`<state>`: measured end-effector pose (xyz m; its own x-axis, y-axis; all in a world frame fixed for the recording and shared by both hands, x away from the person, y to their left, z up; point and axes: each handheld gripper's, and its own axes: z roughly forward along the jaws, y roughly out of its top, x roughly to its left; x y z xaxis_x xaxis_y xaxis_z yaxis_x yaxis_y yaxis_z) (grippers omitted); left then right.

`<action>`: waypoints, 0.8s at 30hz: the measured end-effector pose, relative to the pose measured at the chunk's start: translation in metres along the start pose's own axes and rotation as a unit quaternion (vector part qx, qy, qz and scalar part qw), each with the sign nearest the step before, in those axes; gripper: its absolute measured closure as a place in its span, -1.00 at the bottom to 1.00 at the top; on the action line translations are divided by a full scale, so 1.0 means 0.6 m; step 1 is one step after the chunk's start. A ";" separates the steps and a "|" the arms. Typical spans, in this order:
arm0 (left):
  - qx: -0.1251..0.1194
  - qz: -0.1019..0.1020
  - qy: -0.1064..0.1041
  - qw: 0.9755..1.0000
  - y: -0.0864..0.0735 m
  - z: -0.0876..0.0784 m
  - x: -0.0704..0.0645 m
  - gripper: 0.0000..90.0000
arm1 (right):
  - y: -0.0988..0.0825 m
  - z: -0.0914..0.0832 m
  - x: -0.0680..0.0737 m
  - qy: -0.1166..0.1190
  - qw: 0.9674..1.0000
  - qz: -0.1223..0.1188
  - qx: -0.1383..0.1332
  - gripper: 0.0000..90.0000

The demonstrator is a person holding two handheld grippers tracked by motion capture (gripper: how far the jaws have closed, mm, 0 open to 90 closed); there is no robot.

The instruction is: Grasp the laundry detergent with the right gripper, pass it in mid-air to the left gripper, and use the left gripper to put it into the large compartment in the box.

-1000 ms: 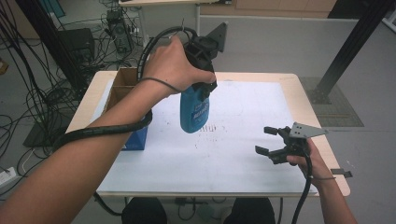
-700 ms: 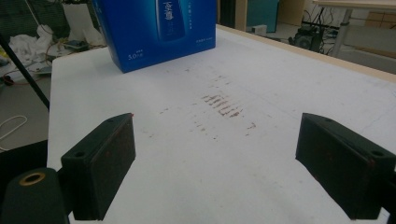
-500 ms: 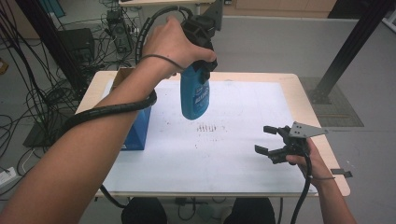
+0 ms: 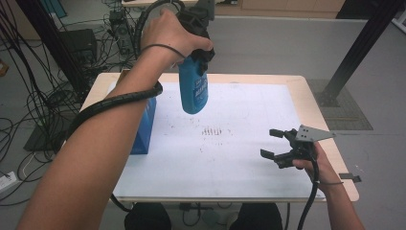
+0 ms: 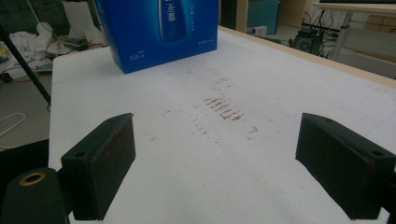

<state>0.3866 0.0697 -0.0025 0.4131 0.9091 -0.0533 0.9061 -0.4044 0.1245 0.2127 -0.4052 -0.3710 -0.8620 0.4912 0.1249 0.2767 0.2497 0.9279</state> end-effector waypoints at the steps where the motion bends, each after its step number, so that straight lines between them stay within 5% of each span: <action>1: -0.002 -0.006 0.002 1.000 -0.001 -0.002 0.004 -0.16 | 0.000 0.000 0.000 0.000 1.000 -0.001 0.001 -0.74; 11: -0.001 -0.058 0.026 0.998 -0.003 -0.022 0.047 -0.16 | -0.001 0.007 0.005 -0.005 1.000 0.002 -0.002 -0.83; 18: 0.000 -0.091 0.025 0.996 -0.013 -0.027 0.086 -0.16 | -0.002 0.013 0.012 -0.013 1.000 -0.001 -0.007 -0.85; 24: 0.007 -0.123 0.046 0.991 -0.026 -0.033 0.121 -0.16 | 0.001 0.011 0.013 -0.018 1.000 -0.004 -0.004 -0.85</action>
<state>0.4007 0.1439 0.0113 0.1696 0.9855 0.0110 0.9799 -0.1698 0.1048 0.2088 -0.3960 -0.3719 -0.8479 0.5196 0.1056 0.2673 0.2469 0.9315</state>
